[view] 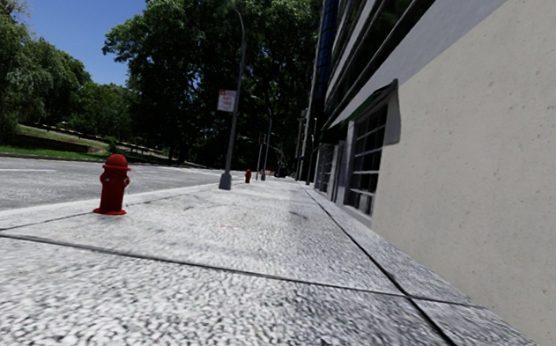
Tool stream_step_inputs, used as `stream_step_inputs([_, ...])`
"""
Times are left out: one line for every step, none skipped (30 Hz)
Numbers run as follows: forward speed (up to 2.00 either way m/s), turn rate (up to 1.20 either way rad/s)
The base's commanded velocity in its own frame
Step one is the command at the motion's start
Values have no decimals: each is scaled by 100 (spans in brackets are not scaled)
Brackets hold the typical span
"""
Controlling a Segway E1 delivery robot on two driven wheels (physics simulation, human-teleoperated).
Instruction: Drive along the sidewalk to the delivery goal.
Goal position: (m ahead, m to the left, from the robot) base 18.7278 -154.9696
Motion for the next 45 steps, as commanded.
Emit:
stream_step_inputs([200,0])
stream_step_inputs([200,0])
stream_step_inputs([200,0])
stream_step_inputs([200,0])
stream_step_inputs([200,0])
stream_step_inputs([200,0])
stream_step_inputs([200,0])
stream_step_inputs([200,0])
stream_step_inputs([200,0])
stream_step_inputs([200,0])
stream_step_inputs([200,0])
stream_step_inputs([200,0])
stream_step_inputs([200,0])
stream_step_inputs([200,0])
stream_step_inputs([200,0])
stream_step_inputs([200,0])
stream_step_inputs([200,0])
stream_step_inputs([200,0])
stream_step_inputs([200,0])
stream_step_inputs([200,0])
stream_step_inputs([200,0])
stream_step_inputs([200,0])
stream_step_inputs([200,0])
stream_step_inputs([200,0])
stream_step_inputs([200,0])
stream_step_inputs([200,0])
stream_step_inputs([200,0])
stream_step_inputs([200,0])
stream_step_inputs([200,0])
stream_step_inputs([200,0])
stream_step_inputs([200,0])
stream_step_inputs([200,0])
stream_step_inputs([200,0])
stream_step_inputs([200,0])
stream_step_inputs([200,0])
stream_step_inputs([200,0])
stream_step_inputs([200,0])
stream_step_inputs([200,0])
stream_step_inputs([200,0])
stream_step_inputs([200,0])
stream_step_inputs([200,0])
stream_step_inputs([200,0])
stream_step_inputs([200,0])
stream_step_inputs([200,0])
stream_step_inputs([200,0])
